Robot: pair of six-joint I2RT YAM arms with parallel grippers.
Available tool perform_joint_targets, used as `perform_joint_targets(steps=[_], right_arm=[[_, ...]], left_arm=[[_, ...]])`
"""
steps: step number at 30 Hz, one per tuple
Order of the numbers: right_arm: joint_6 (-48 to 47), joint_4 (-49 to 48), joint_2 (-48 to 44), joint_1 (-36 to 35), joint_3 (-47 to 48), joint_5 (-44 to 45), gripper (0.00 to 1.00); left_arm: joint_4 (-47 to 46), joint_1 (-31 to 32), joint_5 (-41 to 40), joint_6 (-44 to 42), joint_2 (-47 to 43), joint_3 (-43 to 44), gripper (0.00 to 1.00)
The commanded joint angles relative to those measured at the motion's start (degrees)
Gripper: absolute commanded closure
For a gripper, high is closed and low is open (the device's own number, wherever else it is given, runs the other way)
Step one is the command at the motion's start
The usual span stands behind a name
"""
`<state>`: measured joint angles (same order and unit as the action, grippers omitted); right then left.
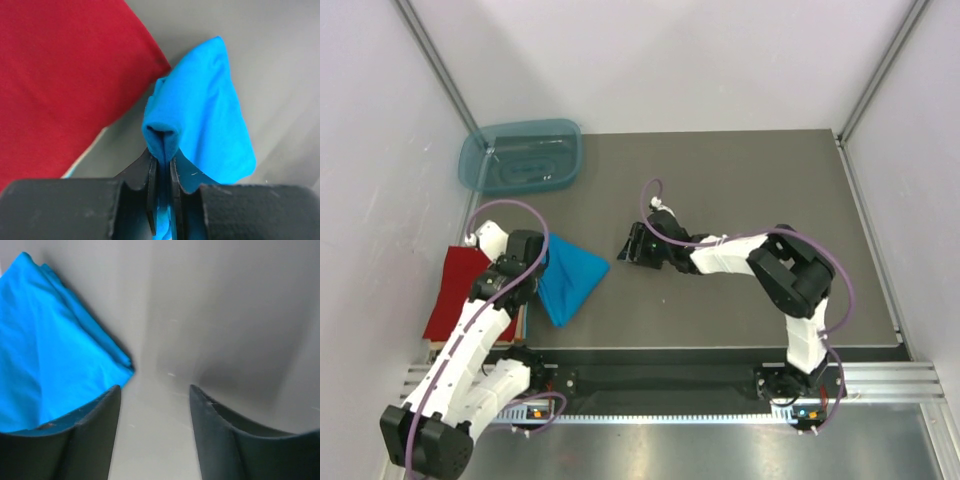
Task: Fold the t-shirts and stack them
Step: Neatly place the folded tshirt to the corner
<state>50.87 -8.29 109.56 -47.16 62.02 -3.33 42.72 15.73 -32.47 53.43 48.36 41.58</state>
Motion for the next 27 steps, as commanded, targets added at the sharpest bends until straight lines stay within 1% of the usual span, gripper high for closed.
perform_joint_targets(steps=[1,3,4,6,8,10,14,16,20,23,27], right_arm=[[8.42,-5.94,4.07,-2.23,4.51,-4.21,0.41],[13.18,-7.52,6.28,-3.29,4.87,-4.4,0.35],[16.85,-8.05,6.63,-4.08,5.04,-3.18,0.34],[20.65,-3.24,7.25,-4.96,6.44,-0.64,0.33],[22.85,3.52,7.95,-5.84,9.25,2.97,0.33],[26.45,6.0,8.65,-6.45,10.4,5.61,0.35],[31.82,14.68,10.49,-9.52,13.65,10.0,0.38],[35.5,15.85,10.94,-10.41,13.48,11.15,0.38],[37.98,16.99,13.65,-11.73,14.96,11.6,0.39],[39.21,18.05,15.59,-12.17,16.11,10.63,0.41],[40.09,21.73,16.65,-12.78,17.87,12.64,0.46]], left_arm=[[0.0,-1.48,-5.41,-2.54,-2.74,1.66,1.0],[-0.53,-1.66,-4.89,-2.89,-3.71,1.31,1.0],[-0.44,-1.66,-4.71,-2.81,-4.06,1.39,1.0],[0.34,-1.66,-4.45,-2.63,-4.76,1.57,1.0],[1.22,-1.66,-4.62,-2.45,-5.2,1.75,1.0],[1.31,-1.66,-4.36,-2.45,-5.55,1.57,1.0],[0.88,-1.66,-2.43,-1.32,-5.91,0.96,1.0],[0.61,-1.66,-1.72,-0.96,-5.91,0.69,1.0],[0.35,-1.66,-0.58,-0.26,-6.35,0.25,1.0],[0.52,-1.66,-0.32,0.01,-6.79,0.25,1.0],[1.14,-1.66,-0.58,0.27,-7.22,0.34,1.0]])
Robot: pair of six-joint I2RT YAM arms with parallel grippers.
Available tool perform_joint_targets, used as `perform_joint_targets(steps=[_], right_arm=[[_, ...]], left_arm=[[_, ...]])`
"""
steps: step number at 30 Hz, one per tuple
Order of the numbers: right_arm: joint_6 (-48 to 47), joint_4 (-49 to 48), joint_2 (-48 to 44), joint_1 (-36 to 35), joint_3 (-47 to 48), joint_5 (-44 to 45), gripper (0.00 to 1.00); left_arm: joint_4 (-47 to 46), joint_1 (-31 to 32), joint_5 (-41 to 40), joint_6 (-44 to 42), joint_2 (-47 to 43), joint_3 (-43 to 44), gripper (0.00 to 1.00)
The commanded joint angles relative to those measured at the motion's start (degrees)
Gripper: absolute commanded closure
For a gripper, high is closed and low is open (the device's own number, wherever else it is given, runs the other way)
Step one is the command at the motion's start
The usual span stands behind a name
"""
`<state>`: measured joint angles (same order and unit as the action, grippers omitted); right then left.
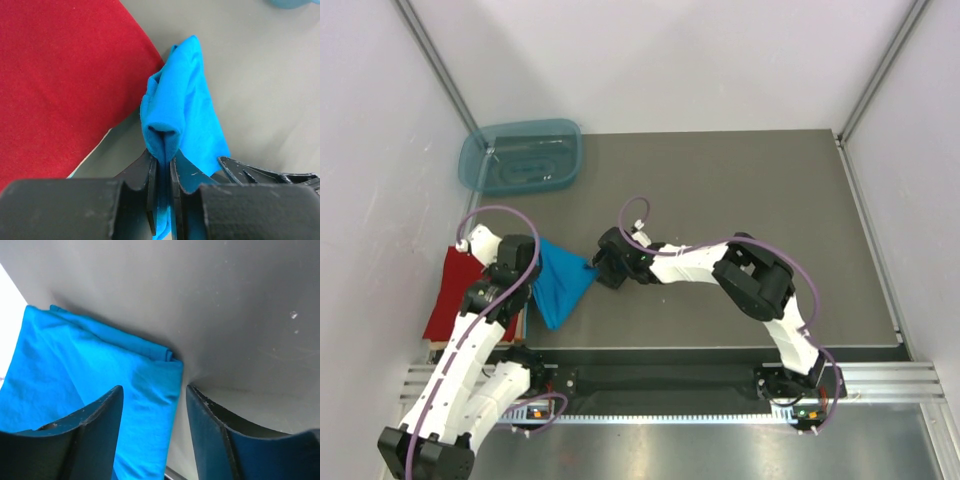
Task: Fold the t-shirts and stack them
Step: Neatly place the folded tshirt to the corner
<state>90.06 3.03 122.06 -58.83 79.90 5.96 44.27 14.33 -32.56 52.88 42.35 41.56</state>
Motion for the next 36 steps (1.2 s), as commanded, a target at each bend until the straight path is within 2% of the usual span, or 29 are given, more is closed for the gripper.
perform_joint_targets(steps=[1,6,9,10,11,14,19,24,27,31,36], right_arm=[[0.38,12.42,4.67,-1.2,1.47,4.49,0.46],[-0.59,16.66,6.08,-1.29,3.77,7.22,0.53],[-1.55,15.7,6.96,-1.12,3.51,7.93,0.76],[-2.08,14.39,7.66,-1.11,3.42,8.02,0.94],[-2.61,12.72,7.93,-0.85,3.16,7.76,1.0],[-5.42,0.08,8.37,-0.59,0.35,5.48,1.0],[-9.55,-8.89,6.71,-0.67,0.44,6.25,1.0],[-12.27,-9.09,1.7,-0.59,1.13,10.56,1.0],[-16.22,-8.39,1.16,-0.59,5.86,11.53,1.0],[-19.04,-9.09,3.96,-0.5,12.19,9.09,1.0],[-24.13,-10.15,7.92,-0.5,20.55,6.09,1.0]], left_arm=[[-0.07,-0.26,-0.66,1.08,-1.48,0.45,1.0],[0.2,-0.26,-1.11,1.7,-2.01,0.45,1.0],[-0.32,-0.26,-0.84,1.43,-1.74,0.19,1.0],[-0.67,-0.26,-0.23,1.17,-1.74,0.01,1.0],[-1.46,-0.26,0.03,0.39,-1.66,-0.08,1.0],[-1.99,-0.26,0.3,-1.02,-0.69,0.88,1.0],[-2.43,-0.35,0.03,-5.67,2.2,7.63,1.0],[-0.77,-0.35,-2.24,-10.51,3.44,14.77,1.0],[0.2,-0.44,-6.1,-12.8,3.62,18.46,1.0],[0.9,-1.14,-9.01,-17.62,4.58,23.99,1.0],[3.71,-2.11,-9.55,-18.43,4.15,24.89,1.0]])
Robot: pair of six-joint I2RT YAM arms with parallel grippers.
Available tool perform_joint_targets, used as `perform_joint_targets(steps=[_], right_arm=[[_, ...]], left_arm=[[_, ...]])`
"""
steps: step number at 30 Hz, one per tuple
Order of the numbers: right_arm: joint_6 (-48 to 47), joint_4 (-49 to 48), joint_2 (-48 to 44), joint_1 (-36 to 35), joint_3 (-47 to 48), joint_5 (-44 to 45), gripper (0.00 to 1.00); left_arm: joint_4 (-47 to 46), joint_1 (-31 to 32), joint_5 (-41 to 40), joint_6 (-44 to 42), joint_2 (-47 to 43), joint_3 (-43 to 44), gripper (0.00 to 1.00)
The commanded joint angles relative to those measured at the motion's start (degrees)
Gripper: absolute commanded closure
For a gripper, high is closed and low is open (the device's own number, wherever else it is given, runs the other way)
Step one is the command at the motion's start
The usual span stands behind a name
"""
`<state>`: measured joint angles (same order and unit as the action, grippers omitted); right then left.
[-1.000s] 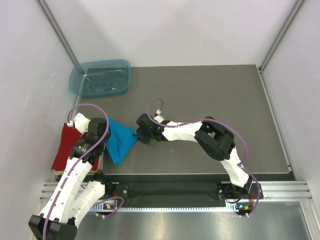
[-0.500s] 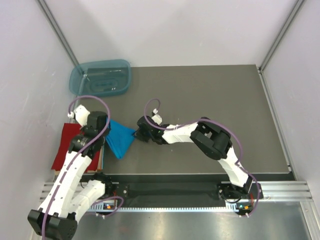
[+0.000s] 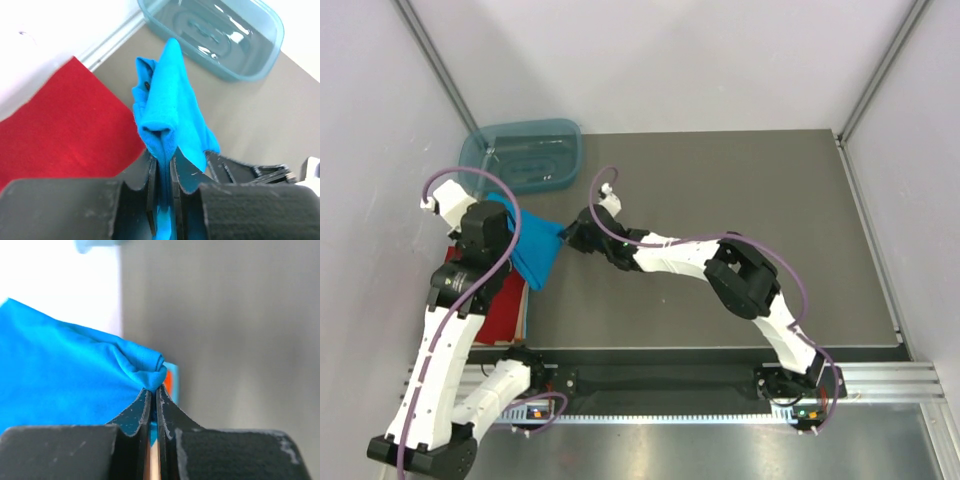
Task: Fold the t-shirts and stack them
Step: Neatly place the folded tshirt to the corner
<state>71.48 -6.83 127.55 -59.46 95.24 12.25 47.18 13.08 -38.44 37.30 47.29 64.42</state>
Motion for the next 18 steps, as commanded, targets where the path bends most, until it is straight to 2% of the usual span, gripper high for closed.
perform_joint_targets(steps=[1,7,15,18], right_arm=[[-6.0,-0.72,3.49,0.05,7.22,-1.17,1.0],[-9.43,-1.34,6.48,-0.22,12.33,-3.54,1.0],[-10.84,-3.45,10.0,-1.18,18.04,-7.15,1.0],[-10.66,-4.32,11.67,-1.53,20.41,-8.03,1.0]], left_arm=[[1.59,-0.95,-3.66,-2.24,-1.4,1.59,1.0],[10.99,-3.15,-0.94,1.8,-1.32,-0.7,1.0],[11.62,-6.92,1.17,0.15,-3.51,-4.2,1.0],[6.62,-8.76,2.4,-3.28,-5.88,-6.5,1.0]])
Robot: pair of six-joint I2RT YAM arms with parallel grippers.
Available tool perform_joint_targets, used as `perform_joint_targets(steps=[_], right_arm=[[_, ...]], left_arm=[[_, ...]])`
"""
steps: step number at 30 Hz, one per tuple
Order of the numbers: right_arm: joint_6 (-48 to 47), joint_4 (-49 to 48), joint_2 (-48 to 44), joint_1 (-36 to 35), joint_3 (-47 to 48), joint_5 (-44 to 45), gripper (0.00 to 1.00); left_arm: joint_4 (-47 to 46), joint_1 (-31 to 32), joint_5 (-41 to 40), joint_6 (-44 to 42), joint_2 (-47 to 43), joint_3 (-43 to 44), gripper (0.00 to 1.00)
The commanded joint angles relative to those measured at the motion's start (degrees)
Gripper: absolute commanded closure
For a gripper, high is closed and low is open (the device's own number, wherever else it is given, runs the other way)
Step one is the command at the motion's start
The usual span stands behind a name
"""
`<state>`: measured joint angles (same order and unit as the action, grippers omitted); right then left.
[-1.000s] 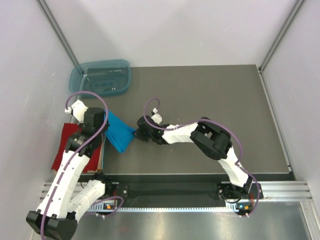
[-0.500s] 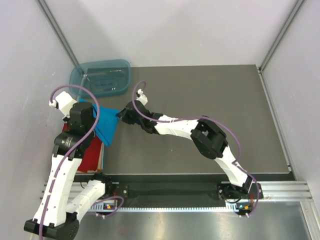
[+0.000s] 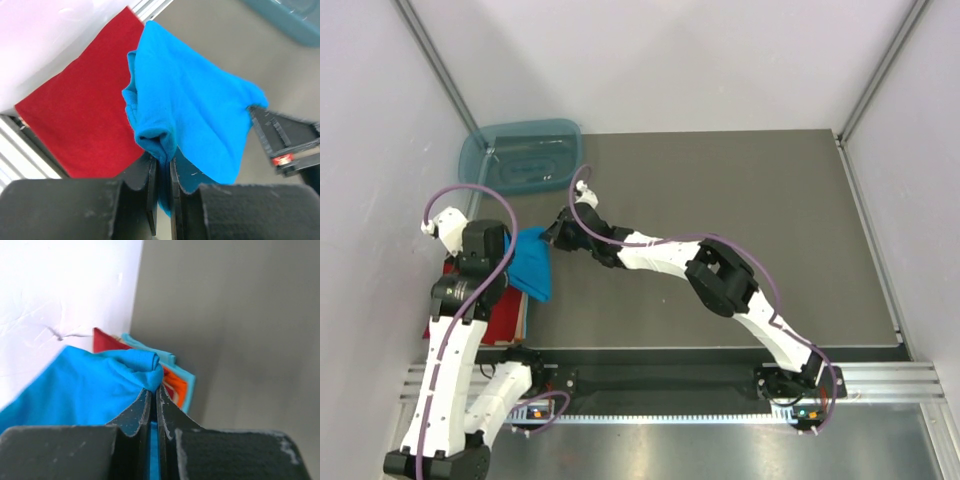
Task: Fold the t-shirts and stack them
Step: Neatly place the folded tshirt to the corner
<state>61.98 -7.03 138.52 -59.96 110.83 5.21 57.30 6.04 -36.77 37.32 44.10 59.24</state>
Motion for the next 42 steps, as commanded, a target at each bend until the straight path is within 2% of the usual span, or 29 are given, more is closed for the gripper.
perform_joint_targets(steps=[1,4,7,8,10,14,16,21,25,28,33,36,39,42], right_arm=[[-0.98,-4.57,1.05,-1.29,5.1,-0.99,1.0],[-0.54,-6.06,1.14,-1.82,5.54,-0.99,1.0],[0.51,-7.3,0.79,-2.35,4.67,-0.64,1.0],[1.3,-7.65,0.61,-2.35,4.14,-0.56,1.0],[1.92,-8.96,-0.61,-2.61,2.12,0.06,1.0],[1.74,-9.41,-1.15,-3.14,1.41,0.76,1.0],[2.18,-10.02,-1.23,-3.4,1.06,0.5,1.0],[3.33,-11.43,-1.5,-4.37,0.27,0.24,1.0],[2.98,-11.87,-1.5,-5.95,0.79,1.11,1.0],[4.55,-13.88,-0.71,-6.74,0.8,1.47,1.0],[4.3,-16.08,-0.09,-6.66,1.68,2.34,1.0],[3.06,-16.79,-0.7,-6.66,0.45,3.66,1.0],[2.8,-18.02,0.08,-6.48,0.09,3.67,1.0],[2.63,-18.64,1.14,-5.96,-0.26,3.49,1.0]], left_arm=[[-4.64,-2.52,1.87,-5.48,-2.7,-0.98,1.0],[-6.76,-6.12,8.44,-9.88,0.98,2.36,1.0],[-5.98,-13.84,17.24,-10.17,4.68,3.6,1.0],[-6.32,-17.69,22.83,-10.16,4.94,3.08,1.0],[-7.72,-18.08,23.68,-8.85,4.94,2.11,1.0],[-10.09,-22.72,25.0,-7.79,6.96,2.11,1.0],[-12.2,-24.49,22.81,-7.61,6.71,1.06,1.0],[-9.14,-27.93,3.43,-5.51,2.49,-4.21,1.0],[-9.75,-29.33,-3.64,-5.69,0.03,-6.95,1.0],[-12.73,-30.82,-5.23,-5.85,-1.47,-7.92,1.0],[-14.49,-30.74,-9.36,-9.11,0.29,-3.96,1.0],[-14.32,-30.65,-11.73,-7.63,0.99,-4.75,1.0],[-16.95,-30.21,-13.93,-7.54,-1.2,-10.36,1.0],[-24.65,-30.3,-13.5,-11.3,-6.64,-16.34,1.0]])
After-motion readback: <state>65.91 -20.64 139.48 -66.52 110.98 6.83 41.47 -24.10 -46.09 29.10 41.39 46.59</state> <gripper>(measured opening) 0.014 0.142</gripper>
